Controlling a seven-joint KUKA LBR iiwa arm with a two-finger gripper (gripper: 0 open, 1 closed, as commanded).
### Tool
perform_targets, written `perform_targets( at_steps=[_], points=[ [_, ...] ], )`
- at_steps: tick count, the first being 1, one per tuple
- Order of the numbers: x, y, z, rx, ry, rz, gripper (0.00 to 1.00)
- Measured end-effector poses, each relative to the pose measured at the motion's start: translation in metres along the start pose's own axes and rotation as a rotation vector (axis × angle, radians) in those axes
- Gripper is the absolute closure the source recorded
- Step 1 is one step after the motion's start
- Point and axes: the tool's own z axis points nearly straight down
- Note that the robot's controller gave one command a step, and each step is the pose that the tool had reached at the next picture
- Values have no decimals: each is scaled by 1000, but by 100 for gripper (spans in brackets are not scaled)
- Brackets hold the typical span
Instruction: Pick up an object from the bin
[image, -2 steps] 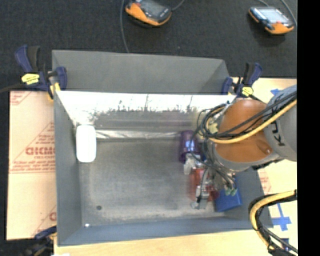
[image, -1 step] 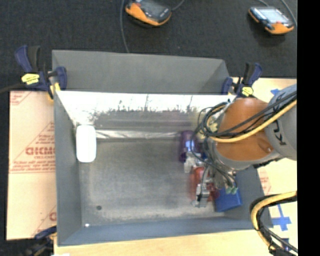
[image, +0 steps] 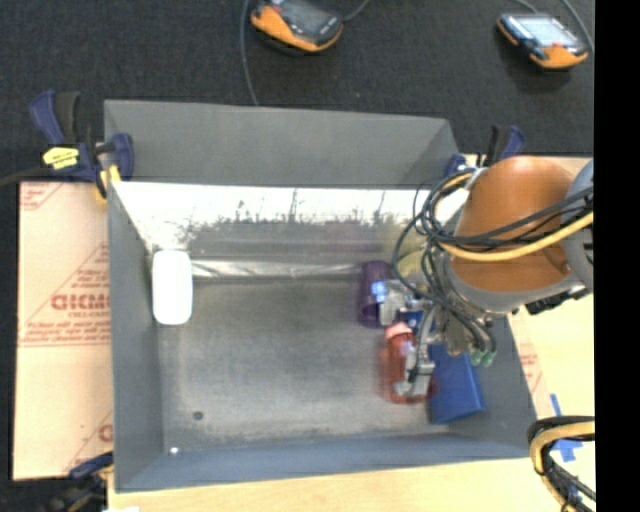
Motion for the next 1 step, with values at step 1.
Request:
perform_targets(
  at_steps=[1],
  points=[
    [6, -23, 0, 1, 7, 5, 100]
  ],
)
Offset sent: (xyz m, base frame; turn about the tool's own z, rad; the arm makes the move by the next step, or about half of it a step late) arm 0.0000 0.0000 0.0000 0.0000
